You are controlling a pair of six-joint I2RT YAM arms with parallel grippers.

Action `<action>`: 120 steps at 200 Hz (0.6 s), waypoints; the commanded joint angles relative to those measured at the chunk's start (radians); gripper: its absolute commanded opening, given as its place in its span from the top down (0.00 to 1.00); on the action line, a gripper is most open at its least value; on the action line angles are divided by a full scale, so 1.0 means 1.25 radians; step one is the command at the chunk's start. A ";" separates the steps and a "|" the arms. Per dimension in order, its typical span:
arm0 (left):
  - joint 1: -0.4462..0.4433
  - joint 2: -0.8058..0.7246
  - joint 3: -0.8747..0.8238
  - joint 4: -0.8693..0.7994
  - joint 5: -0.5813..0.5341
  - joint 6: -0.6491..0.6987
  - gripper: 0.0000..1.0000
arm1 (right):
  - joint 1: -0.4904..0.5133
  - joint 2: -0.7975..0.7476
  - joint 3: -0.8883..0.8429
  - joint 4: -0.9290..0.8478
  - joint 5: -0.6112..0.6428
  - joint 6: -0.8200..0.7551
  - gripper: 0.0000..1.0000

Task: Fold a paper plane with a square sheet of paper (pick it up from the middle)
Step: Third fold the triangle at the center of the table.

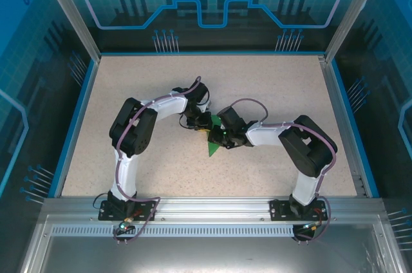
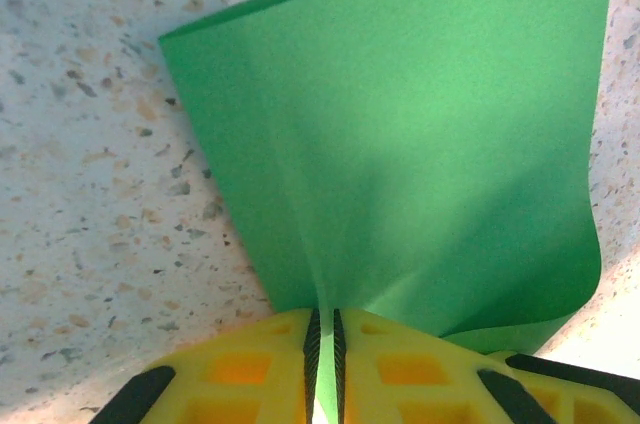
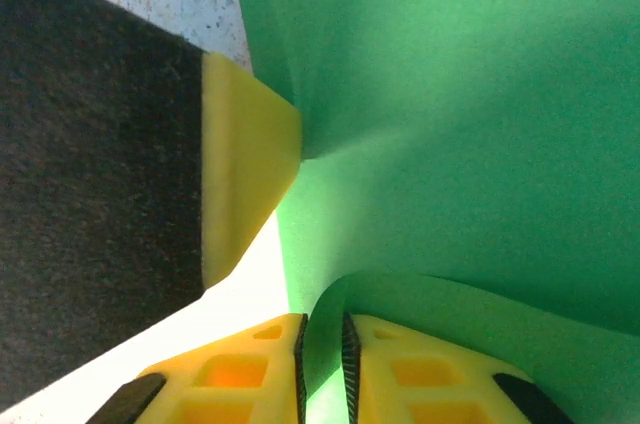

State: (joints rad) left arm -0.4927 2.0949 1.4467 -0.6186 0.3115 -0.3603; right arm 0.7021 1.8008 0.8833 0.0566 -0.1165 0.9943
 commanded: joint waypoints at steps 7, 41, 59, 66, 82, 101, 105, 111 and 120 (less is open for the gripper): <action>0.003 0.026 0.006 -0.008 0.020 0.000 0.84 | 0.005 0.020 0.009 -0.009 0.006 -0.009 0.74; 0.004 0.024 0.009 -0.009 0.022 -0.001 0.84 | 0.005 0.022 0.006 -0.011 0.007 -0.009 0.65; 0.004 0.019 0.009 -0.008 0.026 -0.003 0.84 | 0.006 0.021 0.003 -0.012 0.009 -0.010 0.61; 0.004 0.015 0.010 -0.008 0.028 -0.003 0.84 | 0.006 0.020 0.002 -0.012 0.007 -0.010 0.60; 0.005 0.008 0.011 -0.008 0.033 -0.006 0.84 | 0.006 0.017 0.001 -0.010 0.010 -0.008 0.58; 0.010 -0.008 0.009 -0.001 0.042 -0.014 0.84 | 0.006 0.014 0.001 -0.009 0.011 -0.008 0.58; 0.012 -0.012 0.008 -0.001 0.045 -0.016 0.84 | 0.006 0.013 -0.016 -0.008 0.011 -0.008 0.58; 0.014 -0.019 0.008 0.001 0.050 -0.020 0.84 | 0.006 0.013 -0.020 -0.009 0.012 -0.009 0.58; 0.020 -0.030 0.007 0.007 0.059 -0.027 0.83 | 0.006 0.012 -0.022 -0.009 0.012 -0.008 0.58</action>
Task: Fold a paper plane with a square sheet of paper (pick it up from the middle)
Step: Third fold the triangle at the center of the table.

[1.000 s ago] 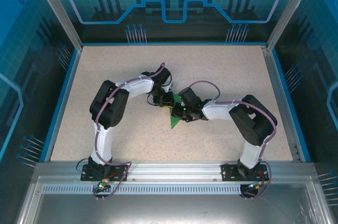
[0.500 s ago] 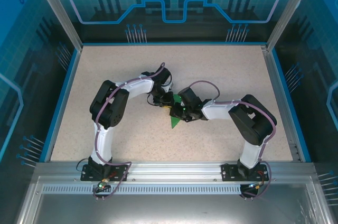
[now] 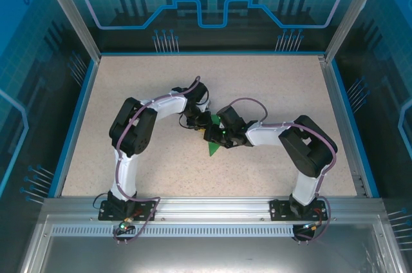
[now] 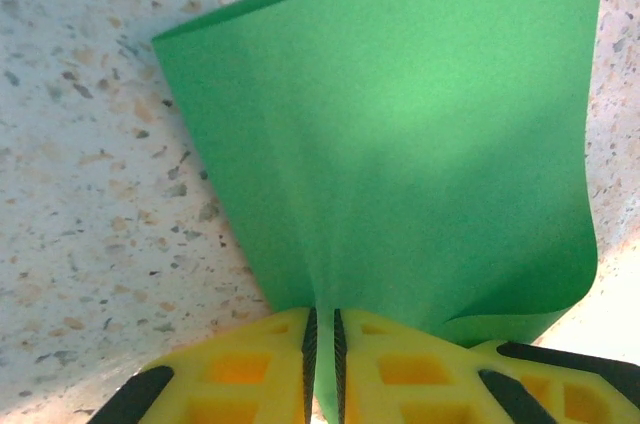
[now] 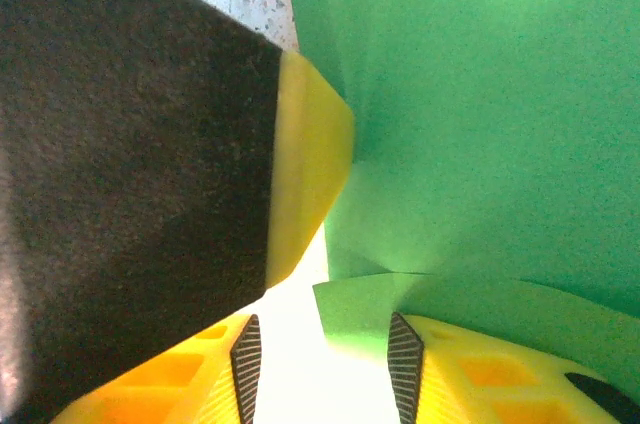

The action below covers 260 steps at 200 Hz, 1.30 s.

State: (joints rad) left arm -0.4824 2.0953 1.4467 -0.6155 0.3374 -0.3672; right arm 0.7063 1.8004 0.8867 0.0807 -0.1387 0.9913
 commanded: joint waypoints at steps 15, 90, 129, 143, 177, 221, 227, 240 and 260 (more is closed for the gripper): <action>0.022 -0.050 0.001 0.014 0.056 -0.033 0.83 | 0.003 0.013 -0.026 -0.025 0.028 -0.008 0.58; 0.044 -0.114 -0.033 0.014 0.136 -0.067 0.84 | 0.003 0.021 -0.036 -0.019 0.026 -0.015 0.66; 0.044 -0.120 -0.080 0.024 0.141 -0.069 0.86 | 0.003 0.019 -0.043 -0.017 0.026 -0.014 0.77; 0.042 -0.125 -0.094 0.028 0.145 -0.070 0.87 | 0.004 0.019 -0.047 -0.018 0.027 -0.015 0.82; 0.043 -0.131 -0.113 0.031 0.154 -0.068 0.90 | 0.003 0.018 -0.051 -0.017 0.028 -0.016 0.89; 0.033 -0.125 -0.129 0.041 0.175 -0.071 0.90 | 0.003 0.023 -0.057 -0.012 0.025 -0.013 0.97; 0.031 -0.124 -0.130 0.041 0.178 -0.071 0.91 | 0.004 0.022 -0.057 -0.012 0.025 -0.015 0.97; 0.026 -0.119 -0.130 0.041 0.181 -0.070 0.90 | 0.003 0.021 -0.059 -0.013 0.026 -0.015 0.99; 0.023 -0.112 -0.135 0.047 0.188 -0.073 0.91 | 0.004 0.019 -0.069 -0.008 0.027 -0.010 1.00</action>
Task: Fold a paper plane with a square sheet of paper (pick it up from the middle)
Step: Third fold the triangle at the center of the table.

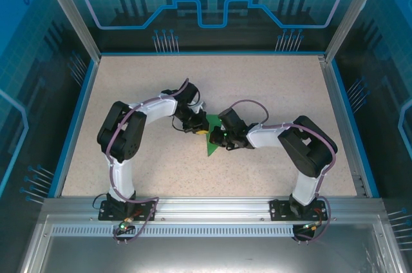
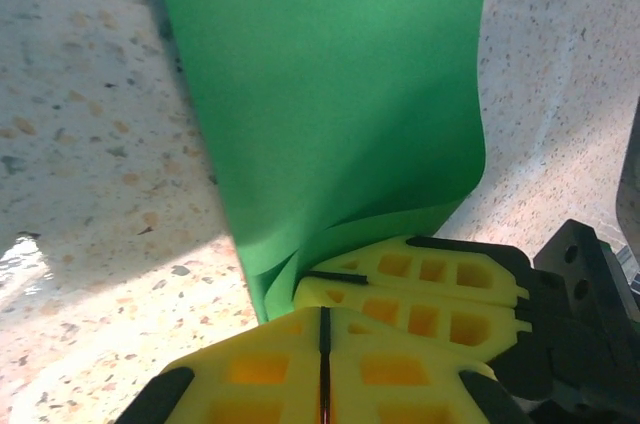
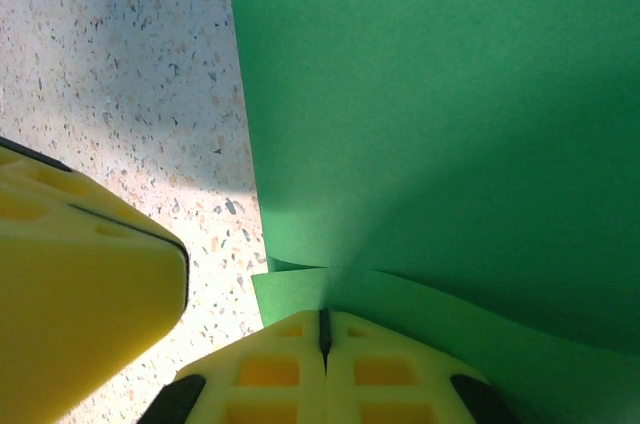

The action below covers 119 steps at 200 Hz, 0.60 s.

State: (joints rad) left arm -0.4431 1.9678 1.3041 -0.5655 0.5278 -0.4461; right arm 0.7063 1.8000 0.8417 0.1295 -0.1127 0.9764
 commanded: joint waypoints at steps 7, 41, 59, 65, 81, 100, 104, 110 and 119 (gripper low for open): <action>-0.009 -0.008 -0.023 0.008 0.037 -0.011 0.91 | 0.004 0.019 -0.036 -0.044 0.007 0.002 1.00; -0.014 -0.002 -0.034 0.007 0.039 -0.010 0.91 | 0.003 0.015 -0.043 -0.039 0.005 0.004 1.00; -0.014 0.004 -0.042 0.007 0.037 -0.013 0.91 | 0.004 0.016 -0.044 -0.038 0.004 0.005 1.00; -0.015 0.004 -0.044 0.009 0.039 -0.013 0.91 | 0.004 0.016 -0.045 -0.037 0.004 0.005 1.00; -0.014 0.007 -0.047 0.008 0.035 -0.011 0.91 | 0.004 0.014 -0.045 -0.039 0.005 0.004 1.00; -0.015 0.014 -0.051 0.007 0.023 -0.007 0.91 | 0.004 0.011 -0.049 -0.039 0.005 0.005 1.00; -0.015 0.015 -0.052 0.010 0.024 -0.008 0.91 | 0.004 0.010 -0.048 -0.039 0.005 0.004 1.00; -0.015 0.016 -0.053 0.015 0.027 -0.011 0.91 | 0.004 0.008 -0.048 -0.039 0.005 0.003 1.00; -0.015 0.017 -0.054 0.020 0.029 -0.014 0.91 | 0.003 0.006 -0.049 -0.039 0.005 0.003 1.00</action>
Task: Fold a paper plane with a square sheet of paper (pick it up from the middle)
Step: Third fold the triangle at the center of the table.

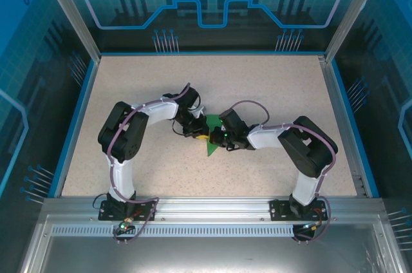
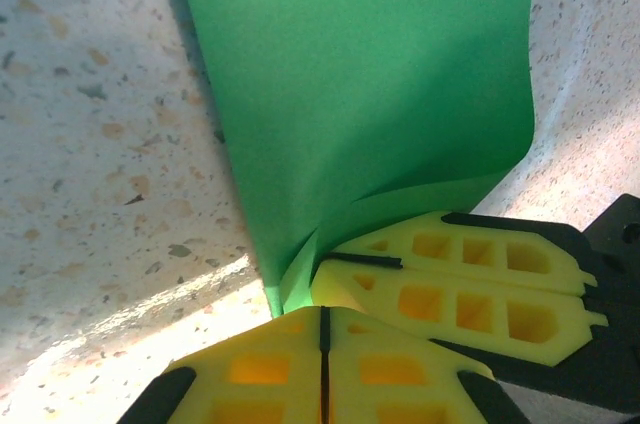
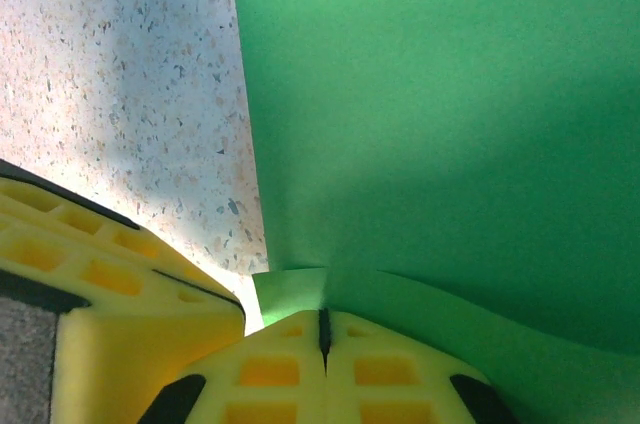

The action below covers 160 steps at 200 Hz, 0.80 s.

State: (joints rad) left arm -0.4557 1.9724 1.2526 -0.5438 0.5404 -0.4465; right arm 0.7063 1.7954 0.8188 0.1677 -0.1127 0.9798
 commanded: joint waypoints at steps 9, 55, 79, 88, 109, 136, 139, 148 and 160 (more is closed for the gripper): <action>-0.004 0.016 -0.009 0.001 0.016 -0.012 0.91 | 0.004 0.009 -0.031 -0.070 0.004 0.001 1.00; -0.005 0.034 -0.003 0.007 -0.002 -0.009 0.91 | 0.003 0.000 -0.032 -0.073 0.005 -0.001 1.00; -0.004 0.039 0.000 0.009 -0.014 -0.009 0.91 | 0.004 -0.001 -0.034 -0.068 0.002 0.001 1.00; -0.004 0.042 0.001 0.008 -0.021 -0.007 0.91 | 0.005 -0.002 -0.033 -0.068 0.002 0.001 1.00; -0.005 0.050 0.006 0.008 -0.030 -0.007 0.91 | 0.005 -0.005 -0.033 -0.069 0.002 -0.001 1.00; -0.005 0.056 0.011 -0.006 -0.055 0.004 0.92 | 0.006 -0.010 -0.033 -0.071 0.002 -0.002 1.00; -0.004 0.057 0.012 -0.007 -0.058 0.004 0.91 | 0.006 -0.011 -0.033 -0.071 0.003 -0.002 1.00; -0.004 0.058 0.013 -0.008 -0.063 0.006 0.91 | 0.006 -0.014 -0.030 -0.072 0.003 -0.002 1.00; -0.006 0.064 0.015 -0.010 -0.063 0.007 0.92 | 0.006 -0.015 -0.028 -0.072 0.002 -0.003 1.00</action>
State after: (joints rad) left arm -0.4561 2.0155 1.2537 -0.5339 0.5198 -0.4458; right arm 0.7063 1.7878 0.8124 0.1680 -0.1127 0.9794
